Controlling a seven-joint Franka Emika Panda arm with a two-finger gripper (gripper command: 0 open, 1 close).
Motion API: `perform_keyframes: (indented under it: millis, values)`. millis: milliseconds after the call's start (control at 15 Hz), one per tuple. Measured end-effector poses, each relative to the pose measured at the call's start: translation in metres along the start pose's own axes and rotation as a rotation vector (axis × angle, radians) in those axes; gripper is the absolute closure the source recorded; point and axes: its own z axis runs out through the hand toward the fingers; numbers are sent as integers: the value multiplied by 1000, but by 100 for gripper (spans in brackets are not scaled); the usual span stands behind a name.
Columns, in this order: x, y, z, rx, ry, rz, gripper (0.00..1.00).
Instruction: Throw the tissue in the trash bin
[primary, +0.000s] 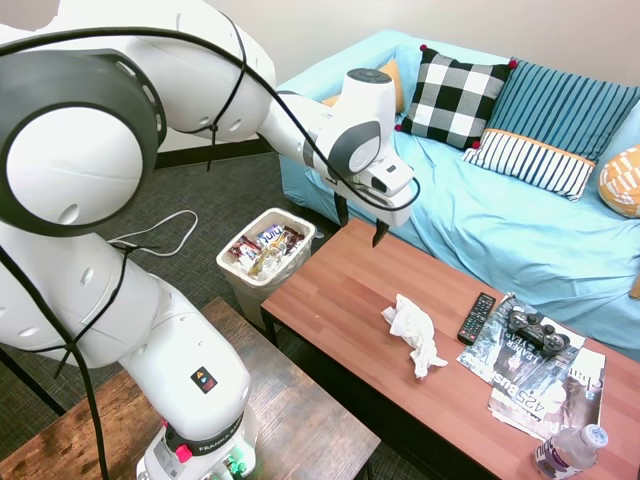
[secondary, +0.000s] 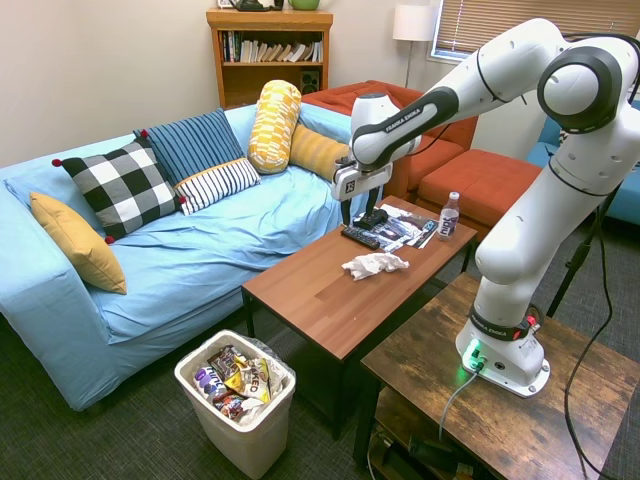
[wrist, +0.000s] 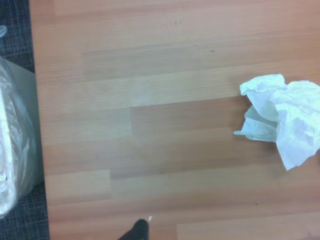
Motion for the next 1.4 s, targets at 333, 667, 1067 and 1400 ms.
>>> perform_keyframes:
  millis: [333,667,1067,1400]
  values:
    - [43,35,6,-8,7,-29,0]
    - [123,113,68,-11,22,-54,0]
    - [158,109,160,-27,-50,-93,0]
    - [158,110,219,-69,-98,-96,0]
